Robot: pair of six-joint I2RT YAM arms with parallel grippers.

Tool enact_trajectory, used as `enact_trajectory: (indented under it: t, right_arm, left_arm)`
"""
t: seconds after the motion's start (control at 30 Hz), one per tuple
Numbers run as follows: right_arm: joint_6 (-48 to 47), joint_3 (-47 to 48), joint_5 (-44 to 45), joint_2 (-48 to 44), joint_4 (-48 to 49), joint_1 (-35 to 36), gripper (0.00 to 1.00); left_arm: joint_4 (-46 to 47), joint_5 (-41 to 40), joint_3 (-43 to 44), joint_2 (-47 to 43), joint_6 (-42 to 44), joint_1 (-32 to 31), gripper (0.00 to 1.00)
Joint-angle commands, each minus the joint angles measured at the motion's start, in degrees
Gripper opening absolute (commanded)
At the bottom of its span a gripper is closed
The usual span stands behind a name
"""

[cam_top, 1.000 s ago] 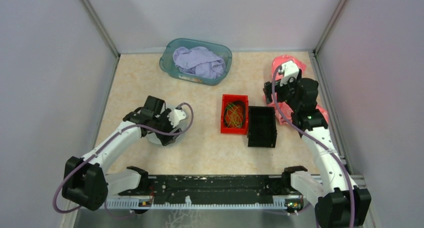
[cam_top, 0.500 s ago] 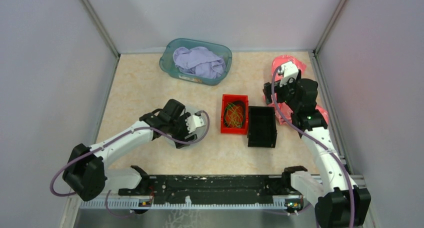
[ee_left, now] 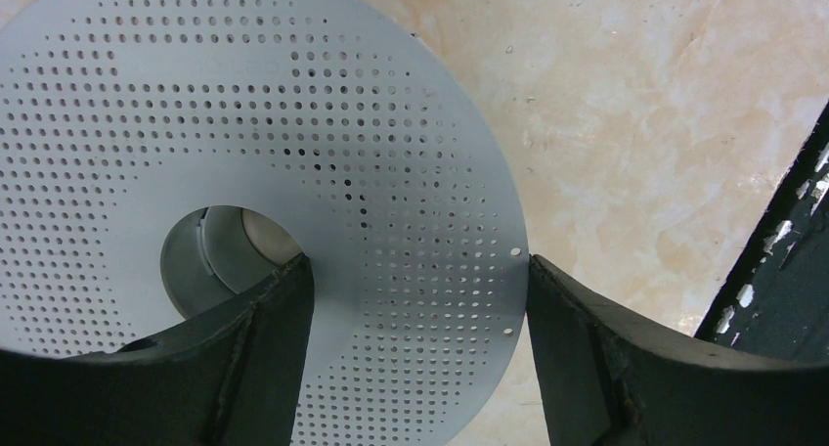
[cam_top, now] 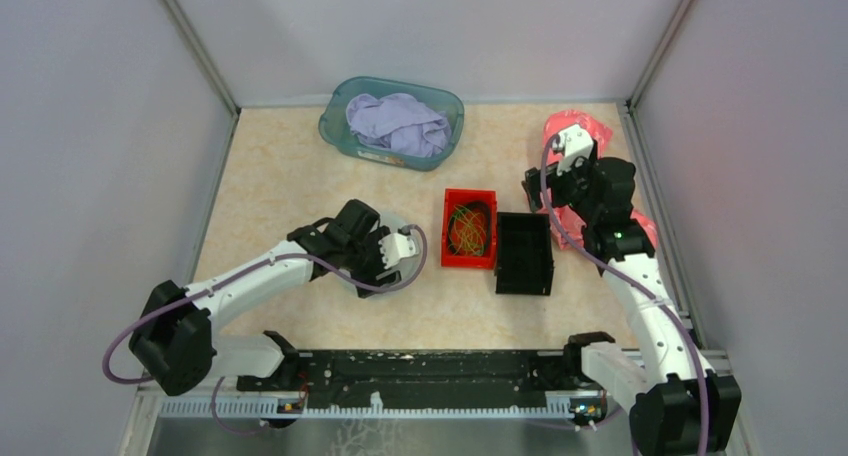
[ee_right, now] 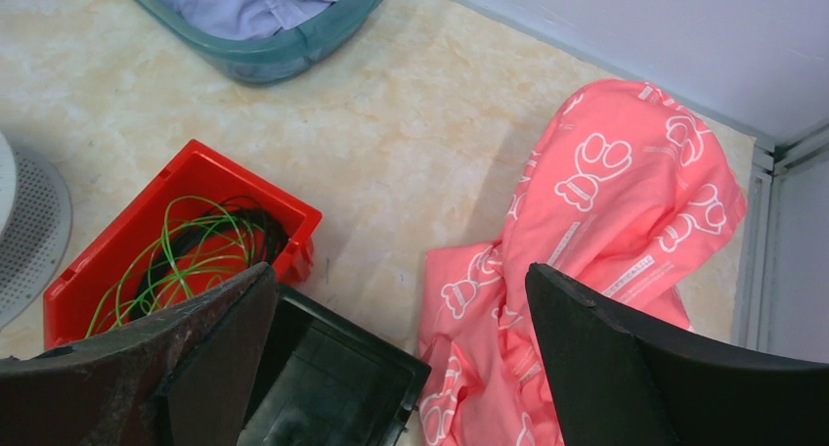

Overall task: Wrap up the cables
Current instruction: Move the cable reel to the center of the board.

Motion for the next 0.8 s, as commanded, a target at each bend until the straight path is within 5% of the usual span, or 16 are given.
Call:
enact_trajectory:
  t: [0.0, 0.2, 0.53, 0.77]
  right_arm:
    - [-1.0, 0.5, -3.9, 1.0, 2.0, -0.2, 0.99]
    - [-2.3, 0.7, -10.2, 3.4, 0.2, 1.8, 0.99]
    - [-9.1, 2.0, -15.7, 11.4, -6.2, 13.4, 0.92]
    - [-11.9, 2.8, -12.0, 17.6, -7.8, 22.8, 0.84]
  left_arm:
    - [-2.7, 2.4, 0.6, -0.7, 0.6, -0.6, 0.79]
    - [-4.7, 7.4, 3.2, -2.2, 3.2, -0.6, 1.00]
    - [-6.4, 10.1, 14.5, -2.1, 3.4, 1.0, 1.00]
    - [1.0, 15.6, 15.9, -5.3, -2.2, 9.4, 1.00]
